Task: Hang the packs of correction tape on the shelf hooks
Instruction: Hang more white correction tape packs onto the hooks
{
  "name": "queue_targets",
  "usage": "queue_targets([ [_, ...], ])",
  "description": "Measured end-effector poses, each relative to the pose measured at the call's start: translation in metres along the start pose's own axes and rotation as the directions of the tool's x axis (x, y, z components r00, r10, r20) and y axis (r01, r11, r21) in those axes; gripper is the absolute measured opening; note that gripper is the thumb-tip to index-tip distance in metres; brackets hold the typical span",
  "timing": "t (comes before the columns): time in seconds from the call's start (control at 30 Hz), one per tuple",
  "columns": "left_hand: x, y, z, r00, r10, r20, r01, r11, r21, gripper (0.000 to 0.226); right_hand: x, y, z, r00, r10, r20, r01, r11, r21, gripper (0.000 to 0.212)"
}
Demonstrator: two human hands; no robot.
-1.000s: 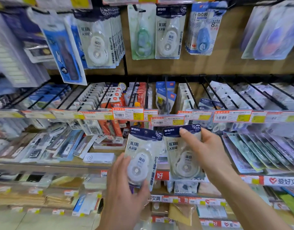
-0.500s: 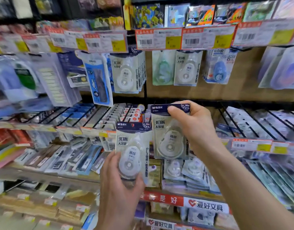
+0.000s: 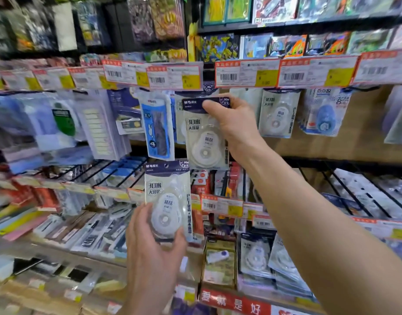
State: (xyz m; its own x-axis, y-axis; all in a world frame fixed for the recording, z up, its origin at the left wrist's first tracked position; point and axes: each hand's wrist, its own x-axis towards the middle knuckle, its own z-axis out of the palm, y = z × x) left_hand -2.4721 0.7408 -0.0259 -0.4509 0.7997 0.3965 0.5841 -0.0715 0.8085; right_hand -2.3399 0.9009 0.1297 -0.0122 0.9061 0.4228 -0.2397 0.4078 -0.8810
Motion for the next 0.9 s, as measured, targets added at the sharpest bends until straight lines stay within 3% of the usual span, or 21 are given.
queue_targets([
  [0.07,0.003,-0.001,0.0,1.0,-0.007,-0.004,0.007,1.0,0.006,0.079,0.01,0.002,0.009,1.0,-0.022,0.008,0.022,0.997,0.068,0.012],
  [0.2,0.009,-0.003,-0.001,1.0,-0.018,0.01,0.018,1.0,-0.004,0.081,0.025,0.006,0.028,0.993,-0.116,0.022,0.115,0.993,0.041,0.01],
  [0.5,0.016,-0.007,0.0,1.0,0.024,0.011,-0.024,1.0,0.001,0.079,0.037,0.014,0.047,0.982,-0.18,0.051,0.178,0.983,0.042,0.007],
  [0.77,0.014,-0.007,0.007,0.999,0.032,0.013,-0.032,1.0,0.001,0.08,0.042,0.015,0.042,0.982,-0.178,0.066,0.189,0.952,-0.243,0.017],
  [0.9,0.013,-0.004,0.009,0.998,0.055,0.019,-0.054,0.998,-0.008,0.08,0.051,0.011,0.04,0.982,-0.184,-0.053,0.146,0.898,-0.415,0.015],
])
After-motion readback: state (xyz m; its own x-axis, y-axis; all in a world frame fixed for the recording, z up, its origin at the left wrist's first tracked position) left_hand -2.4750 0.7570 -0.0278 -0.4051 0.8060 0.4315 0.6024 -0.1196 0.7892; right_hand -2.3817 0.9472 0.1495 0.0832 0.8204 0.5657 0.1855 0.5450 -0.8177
